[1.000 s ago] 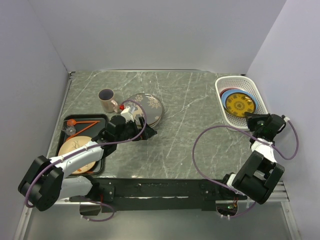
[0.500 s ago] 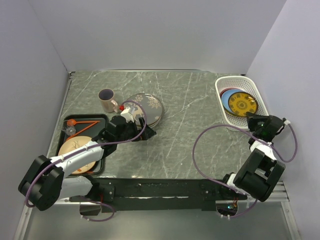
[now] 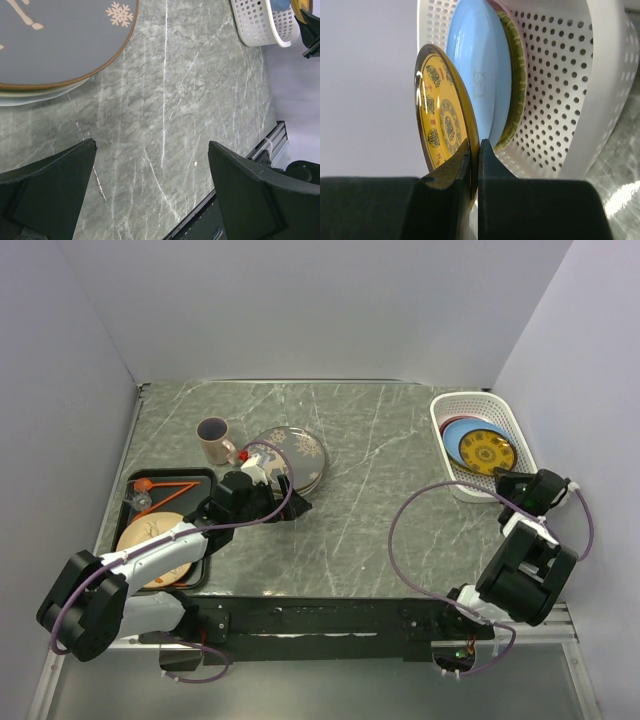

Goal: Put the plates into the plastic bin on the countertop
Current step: Place the plate in the plastic bin.

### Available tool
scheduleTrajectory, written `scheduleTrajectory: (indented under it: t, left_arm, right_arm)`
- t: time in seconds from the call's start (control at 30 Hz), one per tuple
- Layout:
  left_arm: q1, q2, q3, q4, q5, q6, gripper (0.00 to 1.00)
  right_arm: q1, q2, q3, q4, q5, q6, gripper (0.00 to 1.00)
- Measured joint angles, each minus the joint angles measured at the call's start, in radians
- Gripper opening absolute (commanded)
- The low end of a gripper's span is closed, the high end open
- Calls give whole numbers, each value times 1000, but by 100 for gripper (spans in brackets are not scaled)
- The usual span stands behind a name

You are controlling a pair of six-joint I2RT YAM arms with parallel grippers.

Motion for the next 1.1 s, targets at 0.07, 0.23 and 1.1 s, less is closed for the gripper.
scheduleTrajectory:
  t: [0.07, 0.23, 1.1]
  left_arm:
    - [0, 0, 0, 2, 0, 0, 99]
    - [0, 0, 0, 0, -1, 2, 99]
    - [0, 84, -1, -4, -9, 13, 99]
  right_arm:
    - [4, 26, 14, 2, 8, 0, 0]
    - [39, 75, 52, -6, 36, 2, 0]
    - [108, 211, 188, -76, 106, -56, 57]
